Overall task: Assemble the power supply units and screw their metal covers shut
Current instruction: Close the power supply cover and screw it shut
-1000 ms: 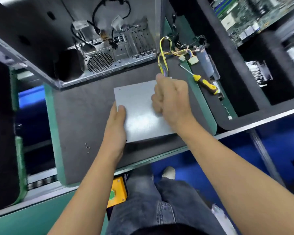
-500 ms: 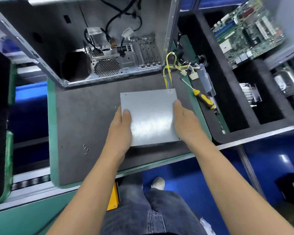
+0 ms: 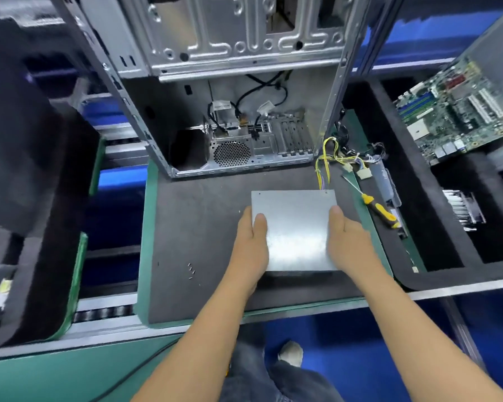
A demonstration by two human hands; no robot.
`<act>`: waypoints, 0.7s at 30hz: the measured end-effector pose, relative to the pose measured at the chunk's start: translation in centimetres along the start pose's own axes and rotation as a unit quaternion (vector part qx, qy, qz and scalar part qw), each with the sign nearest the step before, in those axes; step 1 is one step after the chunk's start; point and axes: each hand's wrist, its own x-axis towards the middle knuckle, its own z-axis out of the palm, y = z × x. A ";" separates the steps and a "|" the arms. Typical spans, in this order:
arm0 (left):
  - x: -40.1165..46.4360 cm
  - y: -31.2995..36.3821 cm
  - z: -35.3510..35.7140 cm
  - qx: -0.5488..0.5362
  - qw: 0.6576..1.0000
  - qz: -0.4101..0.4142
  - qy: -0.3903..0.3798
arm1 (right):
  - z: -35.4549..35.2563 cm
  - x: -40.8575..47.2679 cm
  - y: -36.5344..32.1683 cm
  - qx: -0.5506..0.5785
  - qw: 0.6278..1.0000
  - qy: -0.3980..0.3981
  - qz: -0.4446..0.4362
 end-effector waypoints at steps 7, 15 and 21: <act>-2.3 0.0 -3.3 0.050 0.994 0.075 0.057 | -1.8 0.5 2.2 0.040 0.998 0.052 -0.009; -4.6 -6.1 -15.3 0.354 0.893 0.128 0.246 | -1.9 3.4 6.4 -0.188 0.967 0.169 0.040; -3.2 -7.1 -14.8 0.391 0.871 0.184 0.233 | -2.2 5.1 7.5 -0.187 0.965 0.162 0.092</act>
